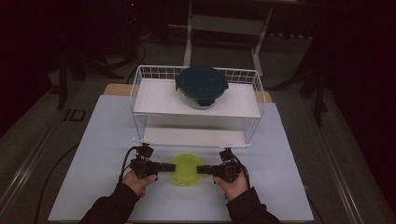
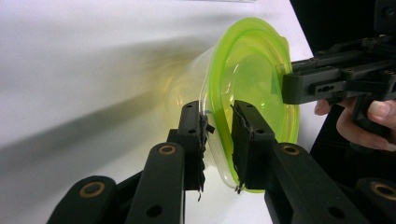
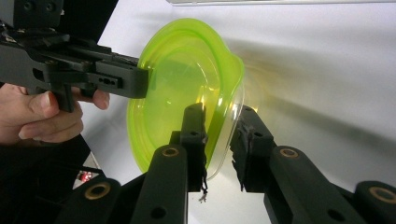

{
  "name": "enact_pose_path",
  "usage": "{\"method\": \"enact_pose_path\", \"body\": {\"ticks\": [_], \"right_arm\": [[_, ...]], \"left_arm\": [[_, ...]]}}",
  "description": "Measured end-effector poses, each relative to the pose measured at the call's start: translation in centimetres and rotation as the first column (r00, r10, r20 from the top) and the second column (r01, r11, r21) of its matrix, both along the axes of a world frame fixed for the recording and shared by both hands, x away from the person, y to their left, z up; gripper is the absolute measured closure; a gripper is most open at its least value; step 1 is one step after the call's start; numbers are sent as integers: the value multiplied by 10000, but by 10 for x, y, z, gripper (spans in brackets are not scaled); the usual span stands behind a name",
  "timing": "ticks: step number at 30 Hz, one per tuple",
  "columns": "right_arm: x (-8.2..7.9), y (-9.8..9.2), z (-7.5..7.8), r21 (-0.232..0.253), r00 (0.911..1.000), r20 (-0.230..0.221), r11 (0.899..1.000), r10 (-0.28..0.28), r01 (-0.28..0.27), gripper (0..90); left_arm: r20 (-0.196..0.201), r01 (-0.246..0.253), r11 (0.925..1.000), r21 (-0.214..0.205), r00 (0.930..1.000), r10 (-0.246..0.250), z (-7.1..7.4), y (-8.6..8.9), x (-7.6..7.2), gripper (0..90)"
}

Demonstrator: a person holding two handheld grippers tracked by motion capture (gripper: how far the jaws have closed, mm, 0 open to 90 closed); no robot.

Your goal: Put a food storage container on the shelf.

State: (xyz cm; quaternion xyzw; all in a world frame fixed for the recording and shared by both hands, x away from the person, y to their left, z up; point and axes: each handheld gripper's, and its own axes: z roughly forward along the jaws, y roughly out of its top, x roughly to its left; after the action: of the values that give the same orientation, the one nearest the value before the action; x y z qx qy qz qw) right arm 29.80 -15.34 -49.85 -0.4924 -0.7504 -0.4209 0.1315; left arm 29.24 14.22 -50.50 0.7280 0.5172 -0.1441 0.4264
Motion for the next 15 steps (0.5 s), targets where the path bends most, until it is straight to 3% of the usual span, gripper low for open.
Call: {"method": "enact_pose_path", "body": {"ticks": [3, 10, 15], "right_arm": [[-5, -1, 5, 71, 9998, 194, 10000, -39, 38, 812], [-10, -1, 13, -71, 9987, 499, 10000, 39, -36, 816], [-15, -2, 26, 8, 9969, 789, 10000, 69, -70, 815]], "left_arm": [[-82, -23, 10000, 45, 10000, 23, 2, 1, -1, 783], [207, -17, 10000, 78, 9998, 15, 9, 1, -7, 793], [544, 97, 9999, -70, 9985, -93, 25, 2, -12, 793]]}}
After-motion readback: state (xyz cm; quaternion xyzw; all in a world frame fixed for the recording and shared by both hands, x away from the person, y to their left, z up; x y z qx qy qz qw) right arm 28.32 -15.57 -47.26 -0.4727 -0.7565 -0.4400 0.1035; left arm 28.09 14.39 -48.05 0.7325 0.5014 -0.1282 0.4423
